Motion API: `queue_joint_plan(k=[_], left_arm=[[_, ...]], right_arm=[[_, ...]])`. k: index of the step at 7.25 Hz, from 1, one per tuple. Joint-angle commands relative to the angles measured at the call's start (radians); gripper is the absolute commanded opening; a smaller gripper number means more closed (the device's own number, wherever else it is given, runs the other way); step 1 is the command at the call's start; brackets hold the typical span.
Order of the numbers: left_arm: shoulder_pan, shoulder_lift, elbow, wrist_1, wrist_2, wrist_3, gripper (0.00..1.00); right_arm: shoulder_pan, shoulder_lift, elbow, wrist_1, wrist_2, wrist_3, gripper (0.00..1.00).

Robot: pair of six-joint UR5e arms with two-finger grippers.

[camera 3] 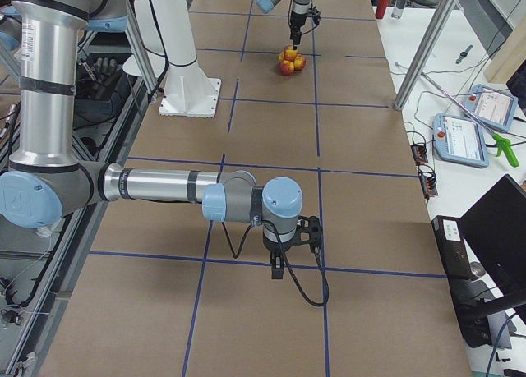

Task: Stack apples

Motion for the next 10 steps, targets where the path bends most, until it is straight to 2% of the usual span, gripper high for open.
queue_joint_plan(k=[1, 3, 5, 6, 7, 8, 9, 10], left_arm=[[-0.142, 0.039, -0.1, 0.105, -0.013, 0.204, 1.0], [-0.309, 0.145, -0.114, 0.107, -0.042, 0.42, 1.0], [-0.473, 0.302, -0.082, 0.103, -0.042, 0.767, 1.0], [-0.618, 0.334, -0.002, 0.094, -0.042, 1.01, 1.0], [-0.726, 0.335, 0.07, 0.108, -0.041, 1.179, 1.0], [-0.883, 0.34, 0.143, 0.099, -0.039, 1.278, 1.0], [-0.943, 0.342, 0.185, 0.1, -0.03, 1.376, 1.0], [-0.949, 0.36, 0.131, 0.114, -0.03, 1.384, 1.0]], right_arm=[[0.0, 0.0, 0.0, 0.0, 0.0, 0.001, 1.0], [0.0, 0.0, 0.0, 0.0, 0.0, 0.001, 1.0], [0.0, 0.0, 0.0, 0.0, 0.0, 0.001, 1.0], [0.0, 0.0, 0.0, 0.0, 0.0, 0.001, 1.0], [0.0, 0.0, 0.0, 0.0, 0.0, 0.001, 1.0], [0.0, 0.0, 0.0, 0.0, 0.0, 0.001, 1.0], [0.0, 0.0, 0.0, 0.0, 0.0, 0.001, 1.0], [0.0, 0.0, 0.0, 0.0, 0.0, 0.001, 1.0]])
